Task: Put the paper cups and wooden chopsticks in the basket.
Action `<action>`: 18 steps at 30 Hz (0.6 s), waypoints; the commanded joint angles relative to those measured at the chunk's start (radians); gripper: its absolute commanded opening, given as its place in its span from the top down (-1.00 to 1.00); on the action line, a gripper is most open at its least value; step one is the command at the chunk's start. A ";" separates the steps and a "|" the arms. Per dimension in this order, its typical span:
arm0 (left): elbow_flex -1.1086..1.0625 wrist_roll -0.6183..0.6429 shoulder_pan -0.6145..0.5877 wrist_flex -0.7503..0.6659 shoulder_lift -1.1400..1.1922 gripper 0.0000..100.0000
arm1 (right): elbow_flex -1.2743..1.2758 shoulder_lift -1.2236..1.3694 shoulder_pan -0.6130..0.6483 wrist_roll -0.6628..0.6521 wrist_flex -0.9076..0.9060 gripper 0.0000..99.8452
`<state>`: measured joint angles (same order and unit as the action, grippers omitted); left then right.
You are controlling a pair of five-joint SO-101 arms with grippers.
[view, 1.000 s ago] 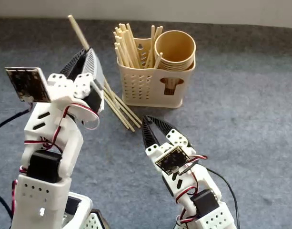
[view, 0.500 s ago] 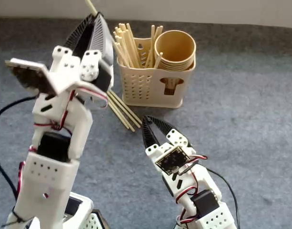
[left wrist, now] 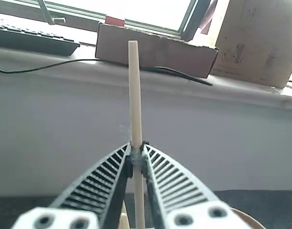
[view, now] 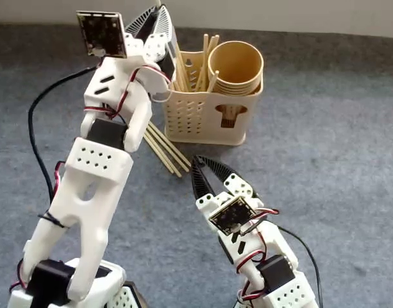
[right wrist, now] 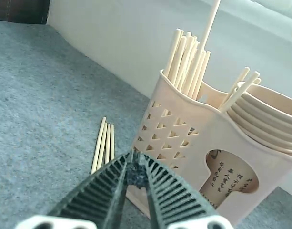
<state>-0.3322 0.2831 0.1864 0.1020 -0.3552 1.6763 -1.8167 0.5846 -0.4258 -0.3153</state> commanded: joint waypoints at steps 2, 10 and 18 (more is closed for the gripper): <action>0.068 -0.028 0.008 0.057 0.013 0.87 | 0.097 -0.008 -0.007 -0.011 -0.005 0.99; 0.213 -0.026 0.008 0.354 0.013 0.72 | 0.097 -0.008 -0.007 -0.011 -0.005 0.99; 0.154 -0.028 0.007 0.453 -0.090 0.93 | 0.097 -0.008 -0.010 -0.011 -0.005 0.99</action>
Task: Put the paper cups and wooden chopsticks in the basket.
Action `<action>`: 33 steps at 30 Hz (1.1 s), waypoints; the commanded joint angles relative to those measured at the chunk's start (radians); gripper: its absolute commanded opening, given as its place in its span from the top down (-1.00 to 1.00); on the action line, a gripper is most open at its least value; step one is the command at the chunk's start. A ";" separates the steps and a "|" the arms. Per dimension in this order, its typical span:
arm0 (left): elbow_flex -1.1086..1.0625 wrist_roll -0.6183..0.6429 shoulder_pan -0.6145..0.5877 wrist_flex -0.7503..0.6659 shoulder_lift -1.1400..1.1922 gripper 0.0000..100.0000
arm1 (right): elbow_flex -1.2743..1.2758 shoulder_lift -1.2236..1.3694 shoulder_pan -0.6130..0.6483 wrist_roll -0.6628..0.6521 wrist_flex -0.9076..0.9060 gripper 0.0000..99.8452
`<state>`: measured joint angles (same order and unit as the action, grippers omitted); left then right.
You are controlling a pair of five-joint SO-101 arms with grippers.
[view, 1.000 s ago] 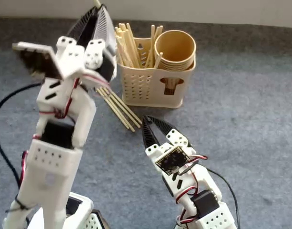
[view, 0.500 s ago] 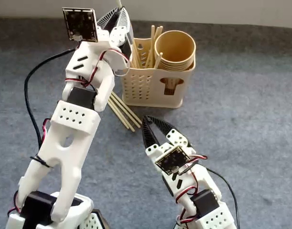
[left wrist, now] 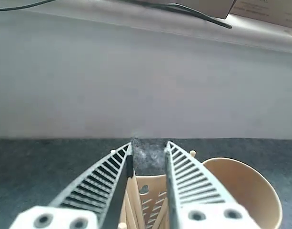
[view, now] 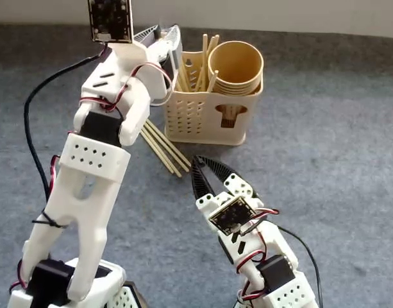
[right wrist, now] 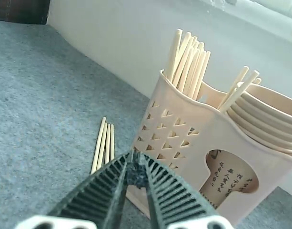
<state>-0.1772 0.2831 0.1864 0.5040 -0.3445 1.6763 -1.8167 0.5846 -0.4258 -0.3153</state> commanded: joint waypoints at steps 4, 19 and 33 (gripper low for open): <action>-0.111 -0.028 -0.010 0.052 -0.213 0.98 | 0.097 -0.008 -0.010 -0.011 -0.005 0.99; -0.564 -0.020 -0.160 0.052 -0.584 0.97 | 0.097 -0.008 -0.010 -0.011 -0.005 0.99; -0.831 -0.026 -0.225 0.058 -0.587 0.62 | 0.097 -0.008 -0.010 -0.011 -0.005 0.99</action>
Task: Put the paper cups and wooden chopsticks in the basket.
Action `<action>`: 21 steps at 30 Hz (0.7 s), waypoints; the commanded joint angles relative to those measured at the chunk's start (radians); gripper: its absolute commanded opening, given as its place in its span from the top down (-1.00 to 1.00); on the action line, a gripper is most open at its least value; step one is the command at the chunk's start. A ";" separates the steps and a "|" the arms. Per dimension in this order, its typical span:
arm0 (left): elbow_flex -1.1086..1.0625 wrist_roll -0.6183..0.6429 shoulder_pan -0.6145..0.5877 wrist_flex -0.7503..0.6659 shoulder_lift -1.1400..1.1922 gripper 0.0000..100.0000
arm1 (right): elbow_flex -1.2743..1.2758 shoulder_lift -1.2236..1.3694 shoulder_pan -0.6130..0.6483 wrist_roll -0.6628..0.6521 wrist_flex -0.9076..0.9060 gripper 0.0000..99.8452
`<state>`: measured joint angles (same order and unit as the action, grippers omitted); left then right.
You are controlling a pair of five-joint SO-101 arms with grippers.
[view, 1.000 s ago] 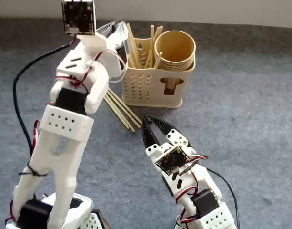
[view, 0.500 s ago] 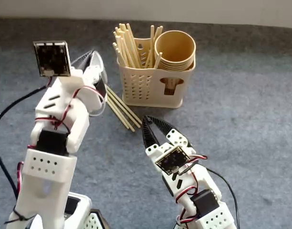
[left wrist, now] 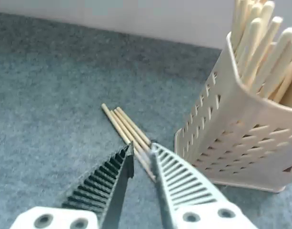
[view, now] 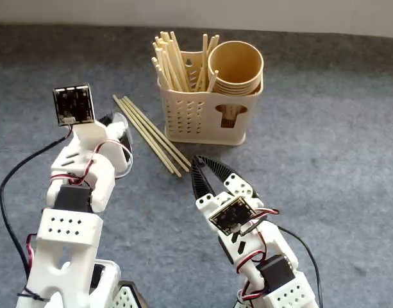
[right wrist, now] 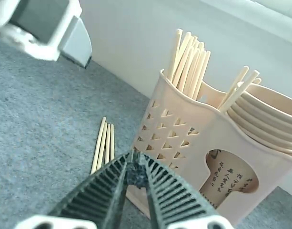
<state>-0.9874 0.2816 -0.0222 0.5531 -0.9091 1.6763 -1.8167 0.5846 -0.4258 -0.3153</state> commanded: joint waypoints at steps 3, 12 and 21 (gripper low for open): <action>-0.016 -0.064 -0.016 0.011 0.001 0.72 | 0.097 -0.008 -0.010 -0.011 -0.005 0.99; 0.177 -0.081 -0.016 0.028 0.383 0.74 | 0.097 -0.008 -0.008 -0.011 -0.005 0.99; 0.556 -0.068 -0.015 0.233 0.805 0.74 | 0.097 -0.008 -0.007 -0.011 -0.005 0.99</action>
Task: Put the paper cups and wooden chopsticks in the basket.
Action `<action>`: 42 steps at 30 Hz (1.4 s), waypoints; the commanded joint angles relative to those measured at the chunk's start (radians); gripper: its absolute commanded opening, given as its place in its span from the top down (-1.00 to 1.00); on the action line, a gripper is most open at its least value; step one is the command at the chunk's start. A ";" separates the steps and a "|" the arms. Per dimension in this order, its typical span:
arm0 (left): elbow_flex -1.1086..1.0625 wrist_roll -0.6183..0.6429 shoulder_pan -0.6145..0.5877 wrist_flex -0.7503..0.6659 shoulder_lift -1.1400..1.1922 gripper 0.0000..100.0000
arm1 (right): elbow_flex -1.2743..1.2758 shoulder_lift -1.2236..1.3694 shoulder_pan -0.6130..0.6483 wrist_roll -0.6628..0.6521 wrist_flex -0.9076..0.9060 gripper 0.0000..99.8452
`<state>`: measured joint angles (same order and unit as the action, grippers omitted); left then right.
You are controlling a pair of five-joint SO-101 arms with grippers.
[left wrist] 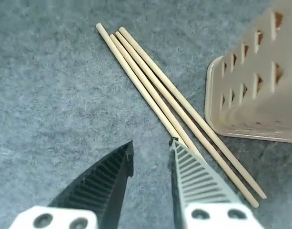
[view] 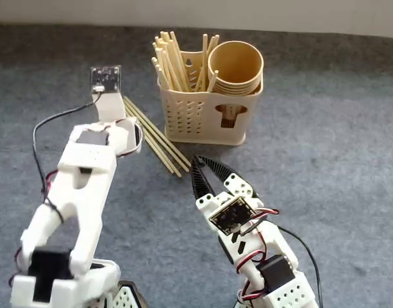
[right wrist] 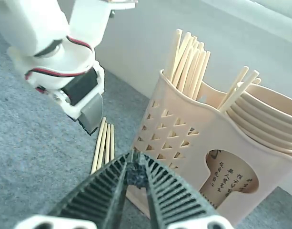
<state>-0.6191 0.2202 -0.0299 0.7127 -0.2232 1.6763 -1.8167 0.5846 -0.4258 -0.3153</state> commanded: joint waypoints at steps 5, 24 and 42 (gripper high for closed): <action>0.349 0.023 -0.008 0.175 0.278 0.63 | 0.097 -0.008 -0.007 -0.011 -0.005 0.99; 0.748 0.376 -0.010 0.221 0.713 0.61 | 0.097 -0.008 -0.005 -0.011 -0.005 0.99; 0.829 0.408 -0.044 0.267 0.848 0.90 | 0.097 -0.008 -0.005 -0.011 -0.005 0.99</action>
<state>0.1895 0.6283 -0.0361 0.9659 0.6268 1.6763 -1.8167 0.5846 -0.4258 -0.3153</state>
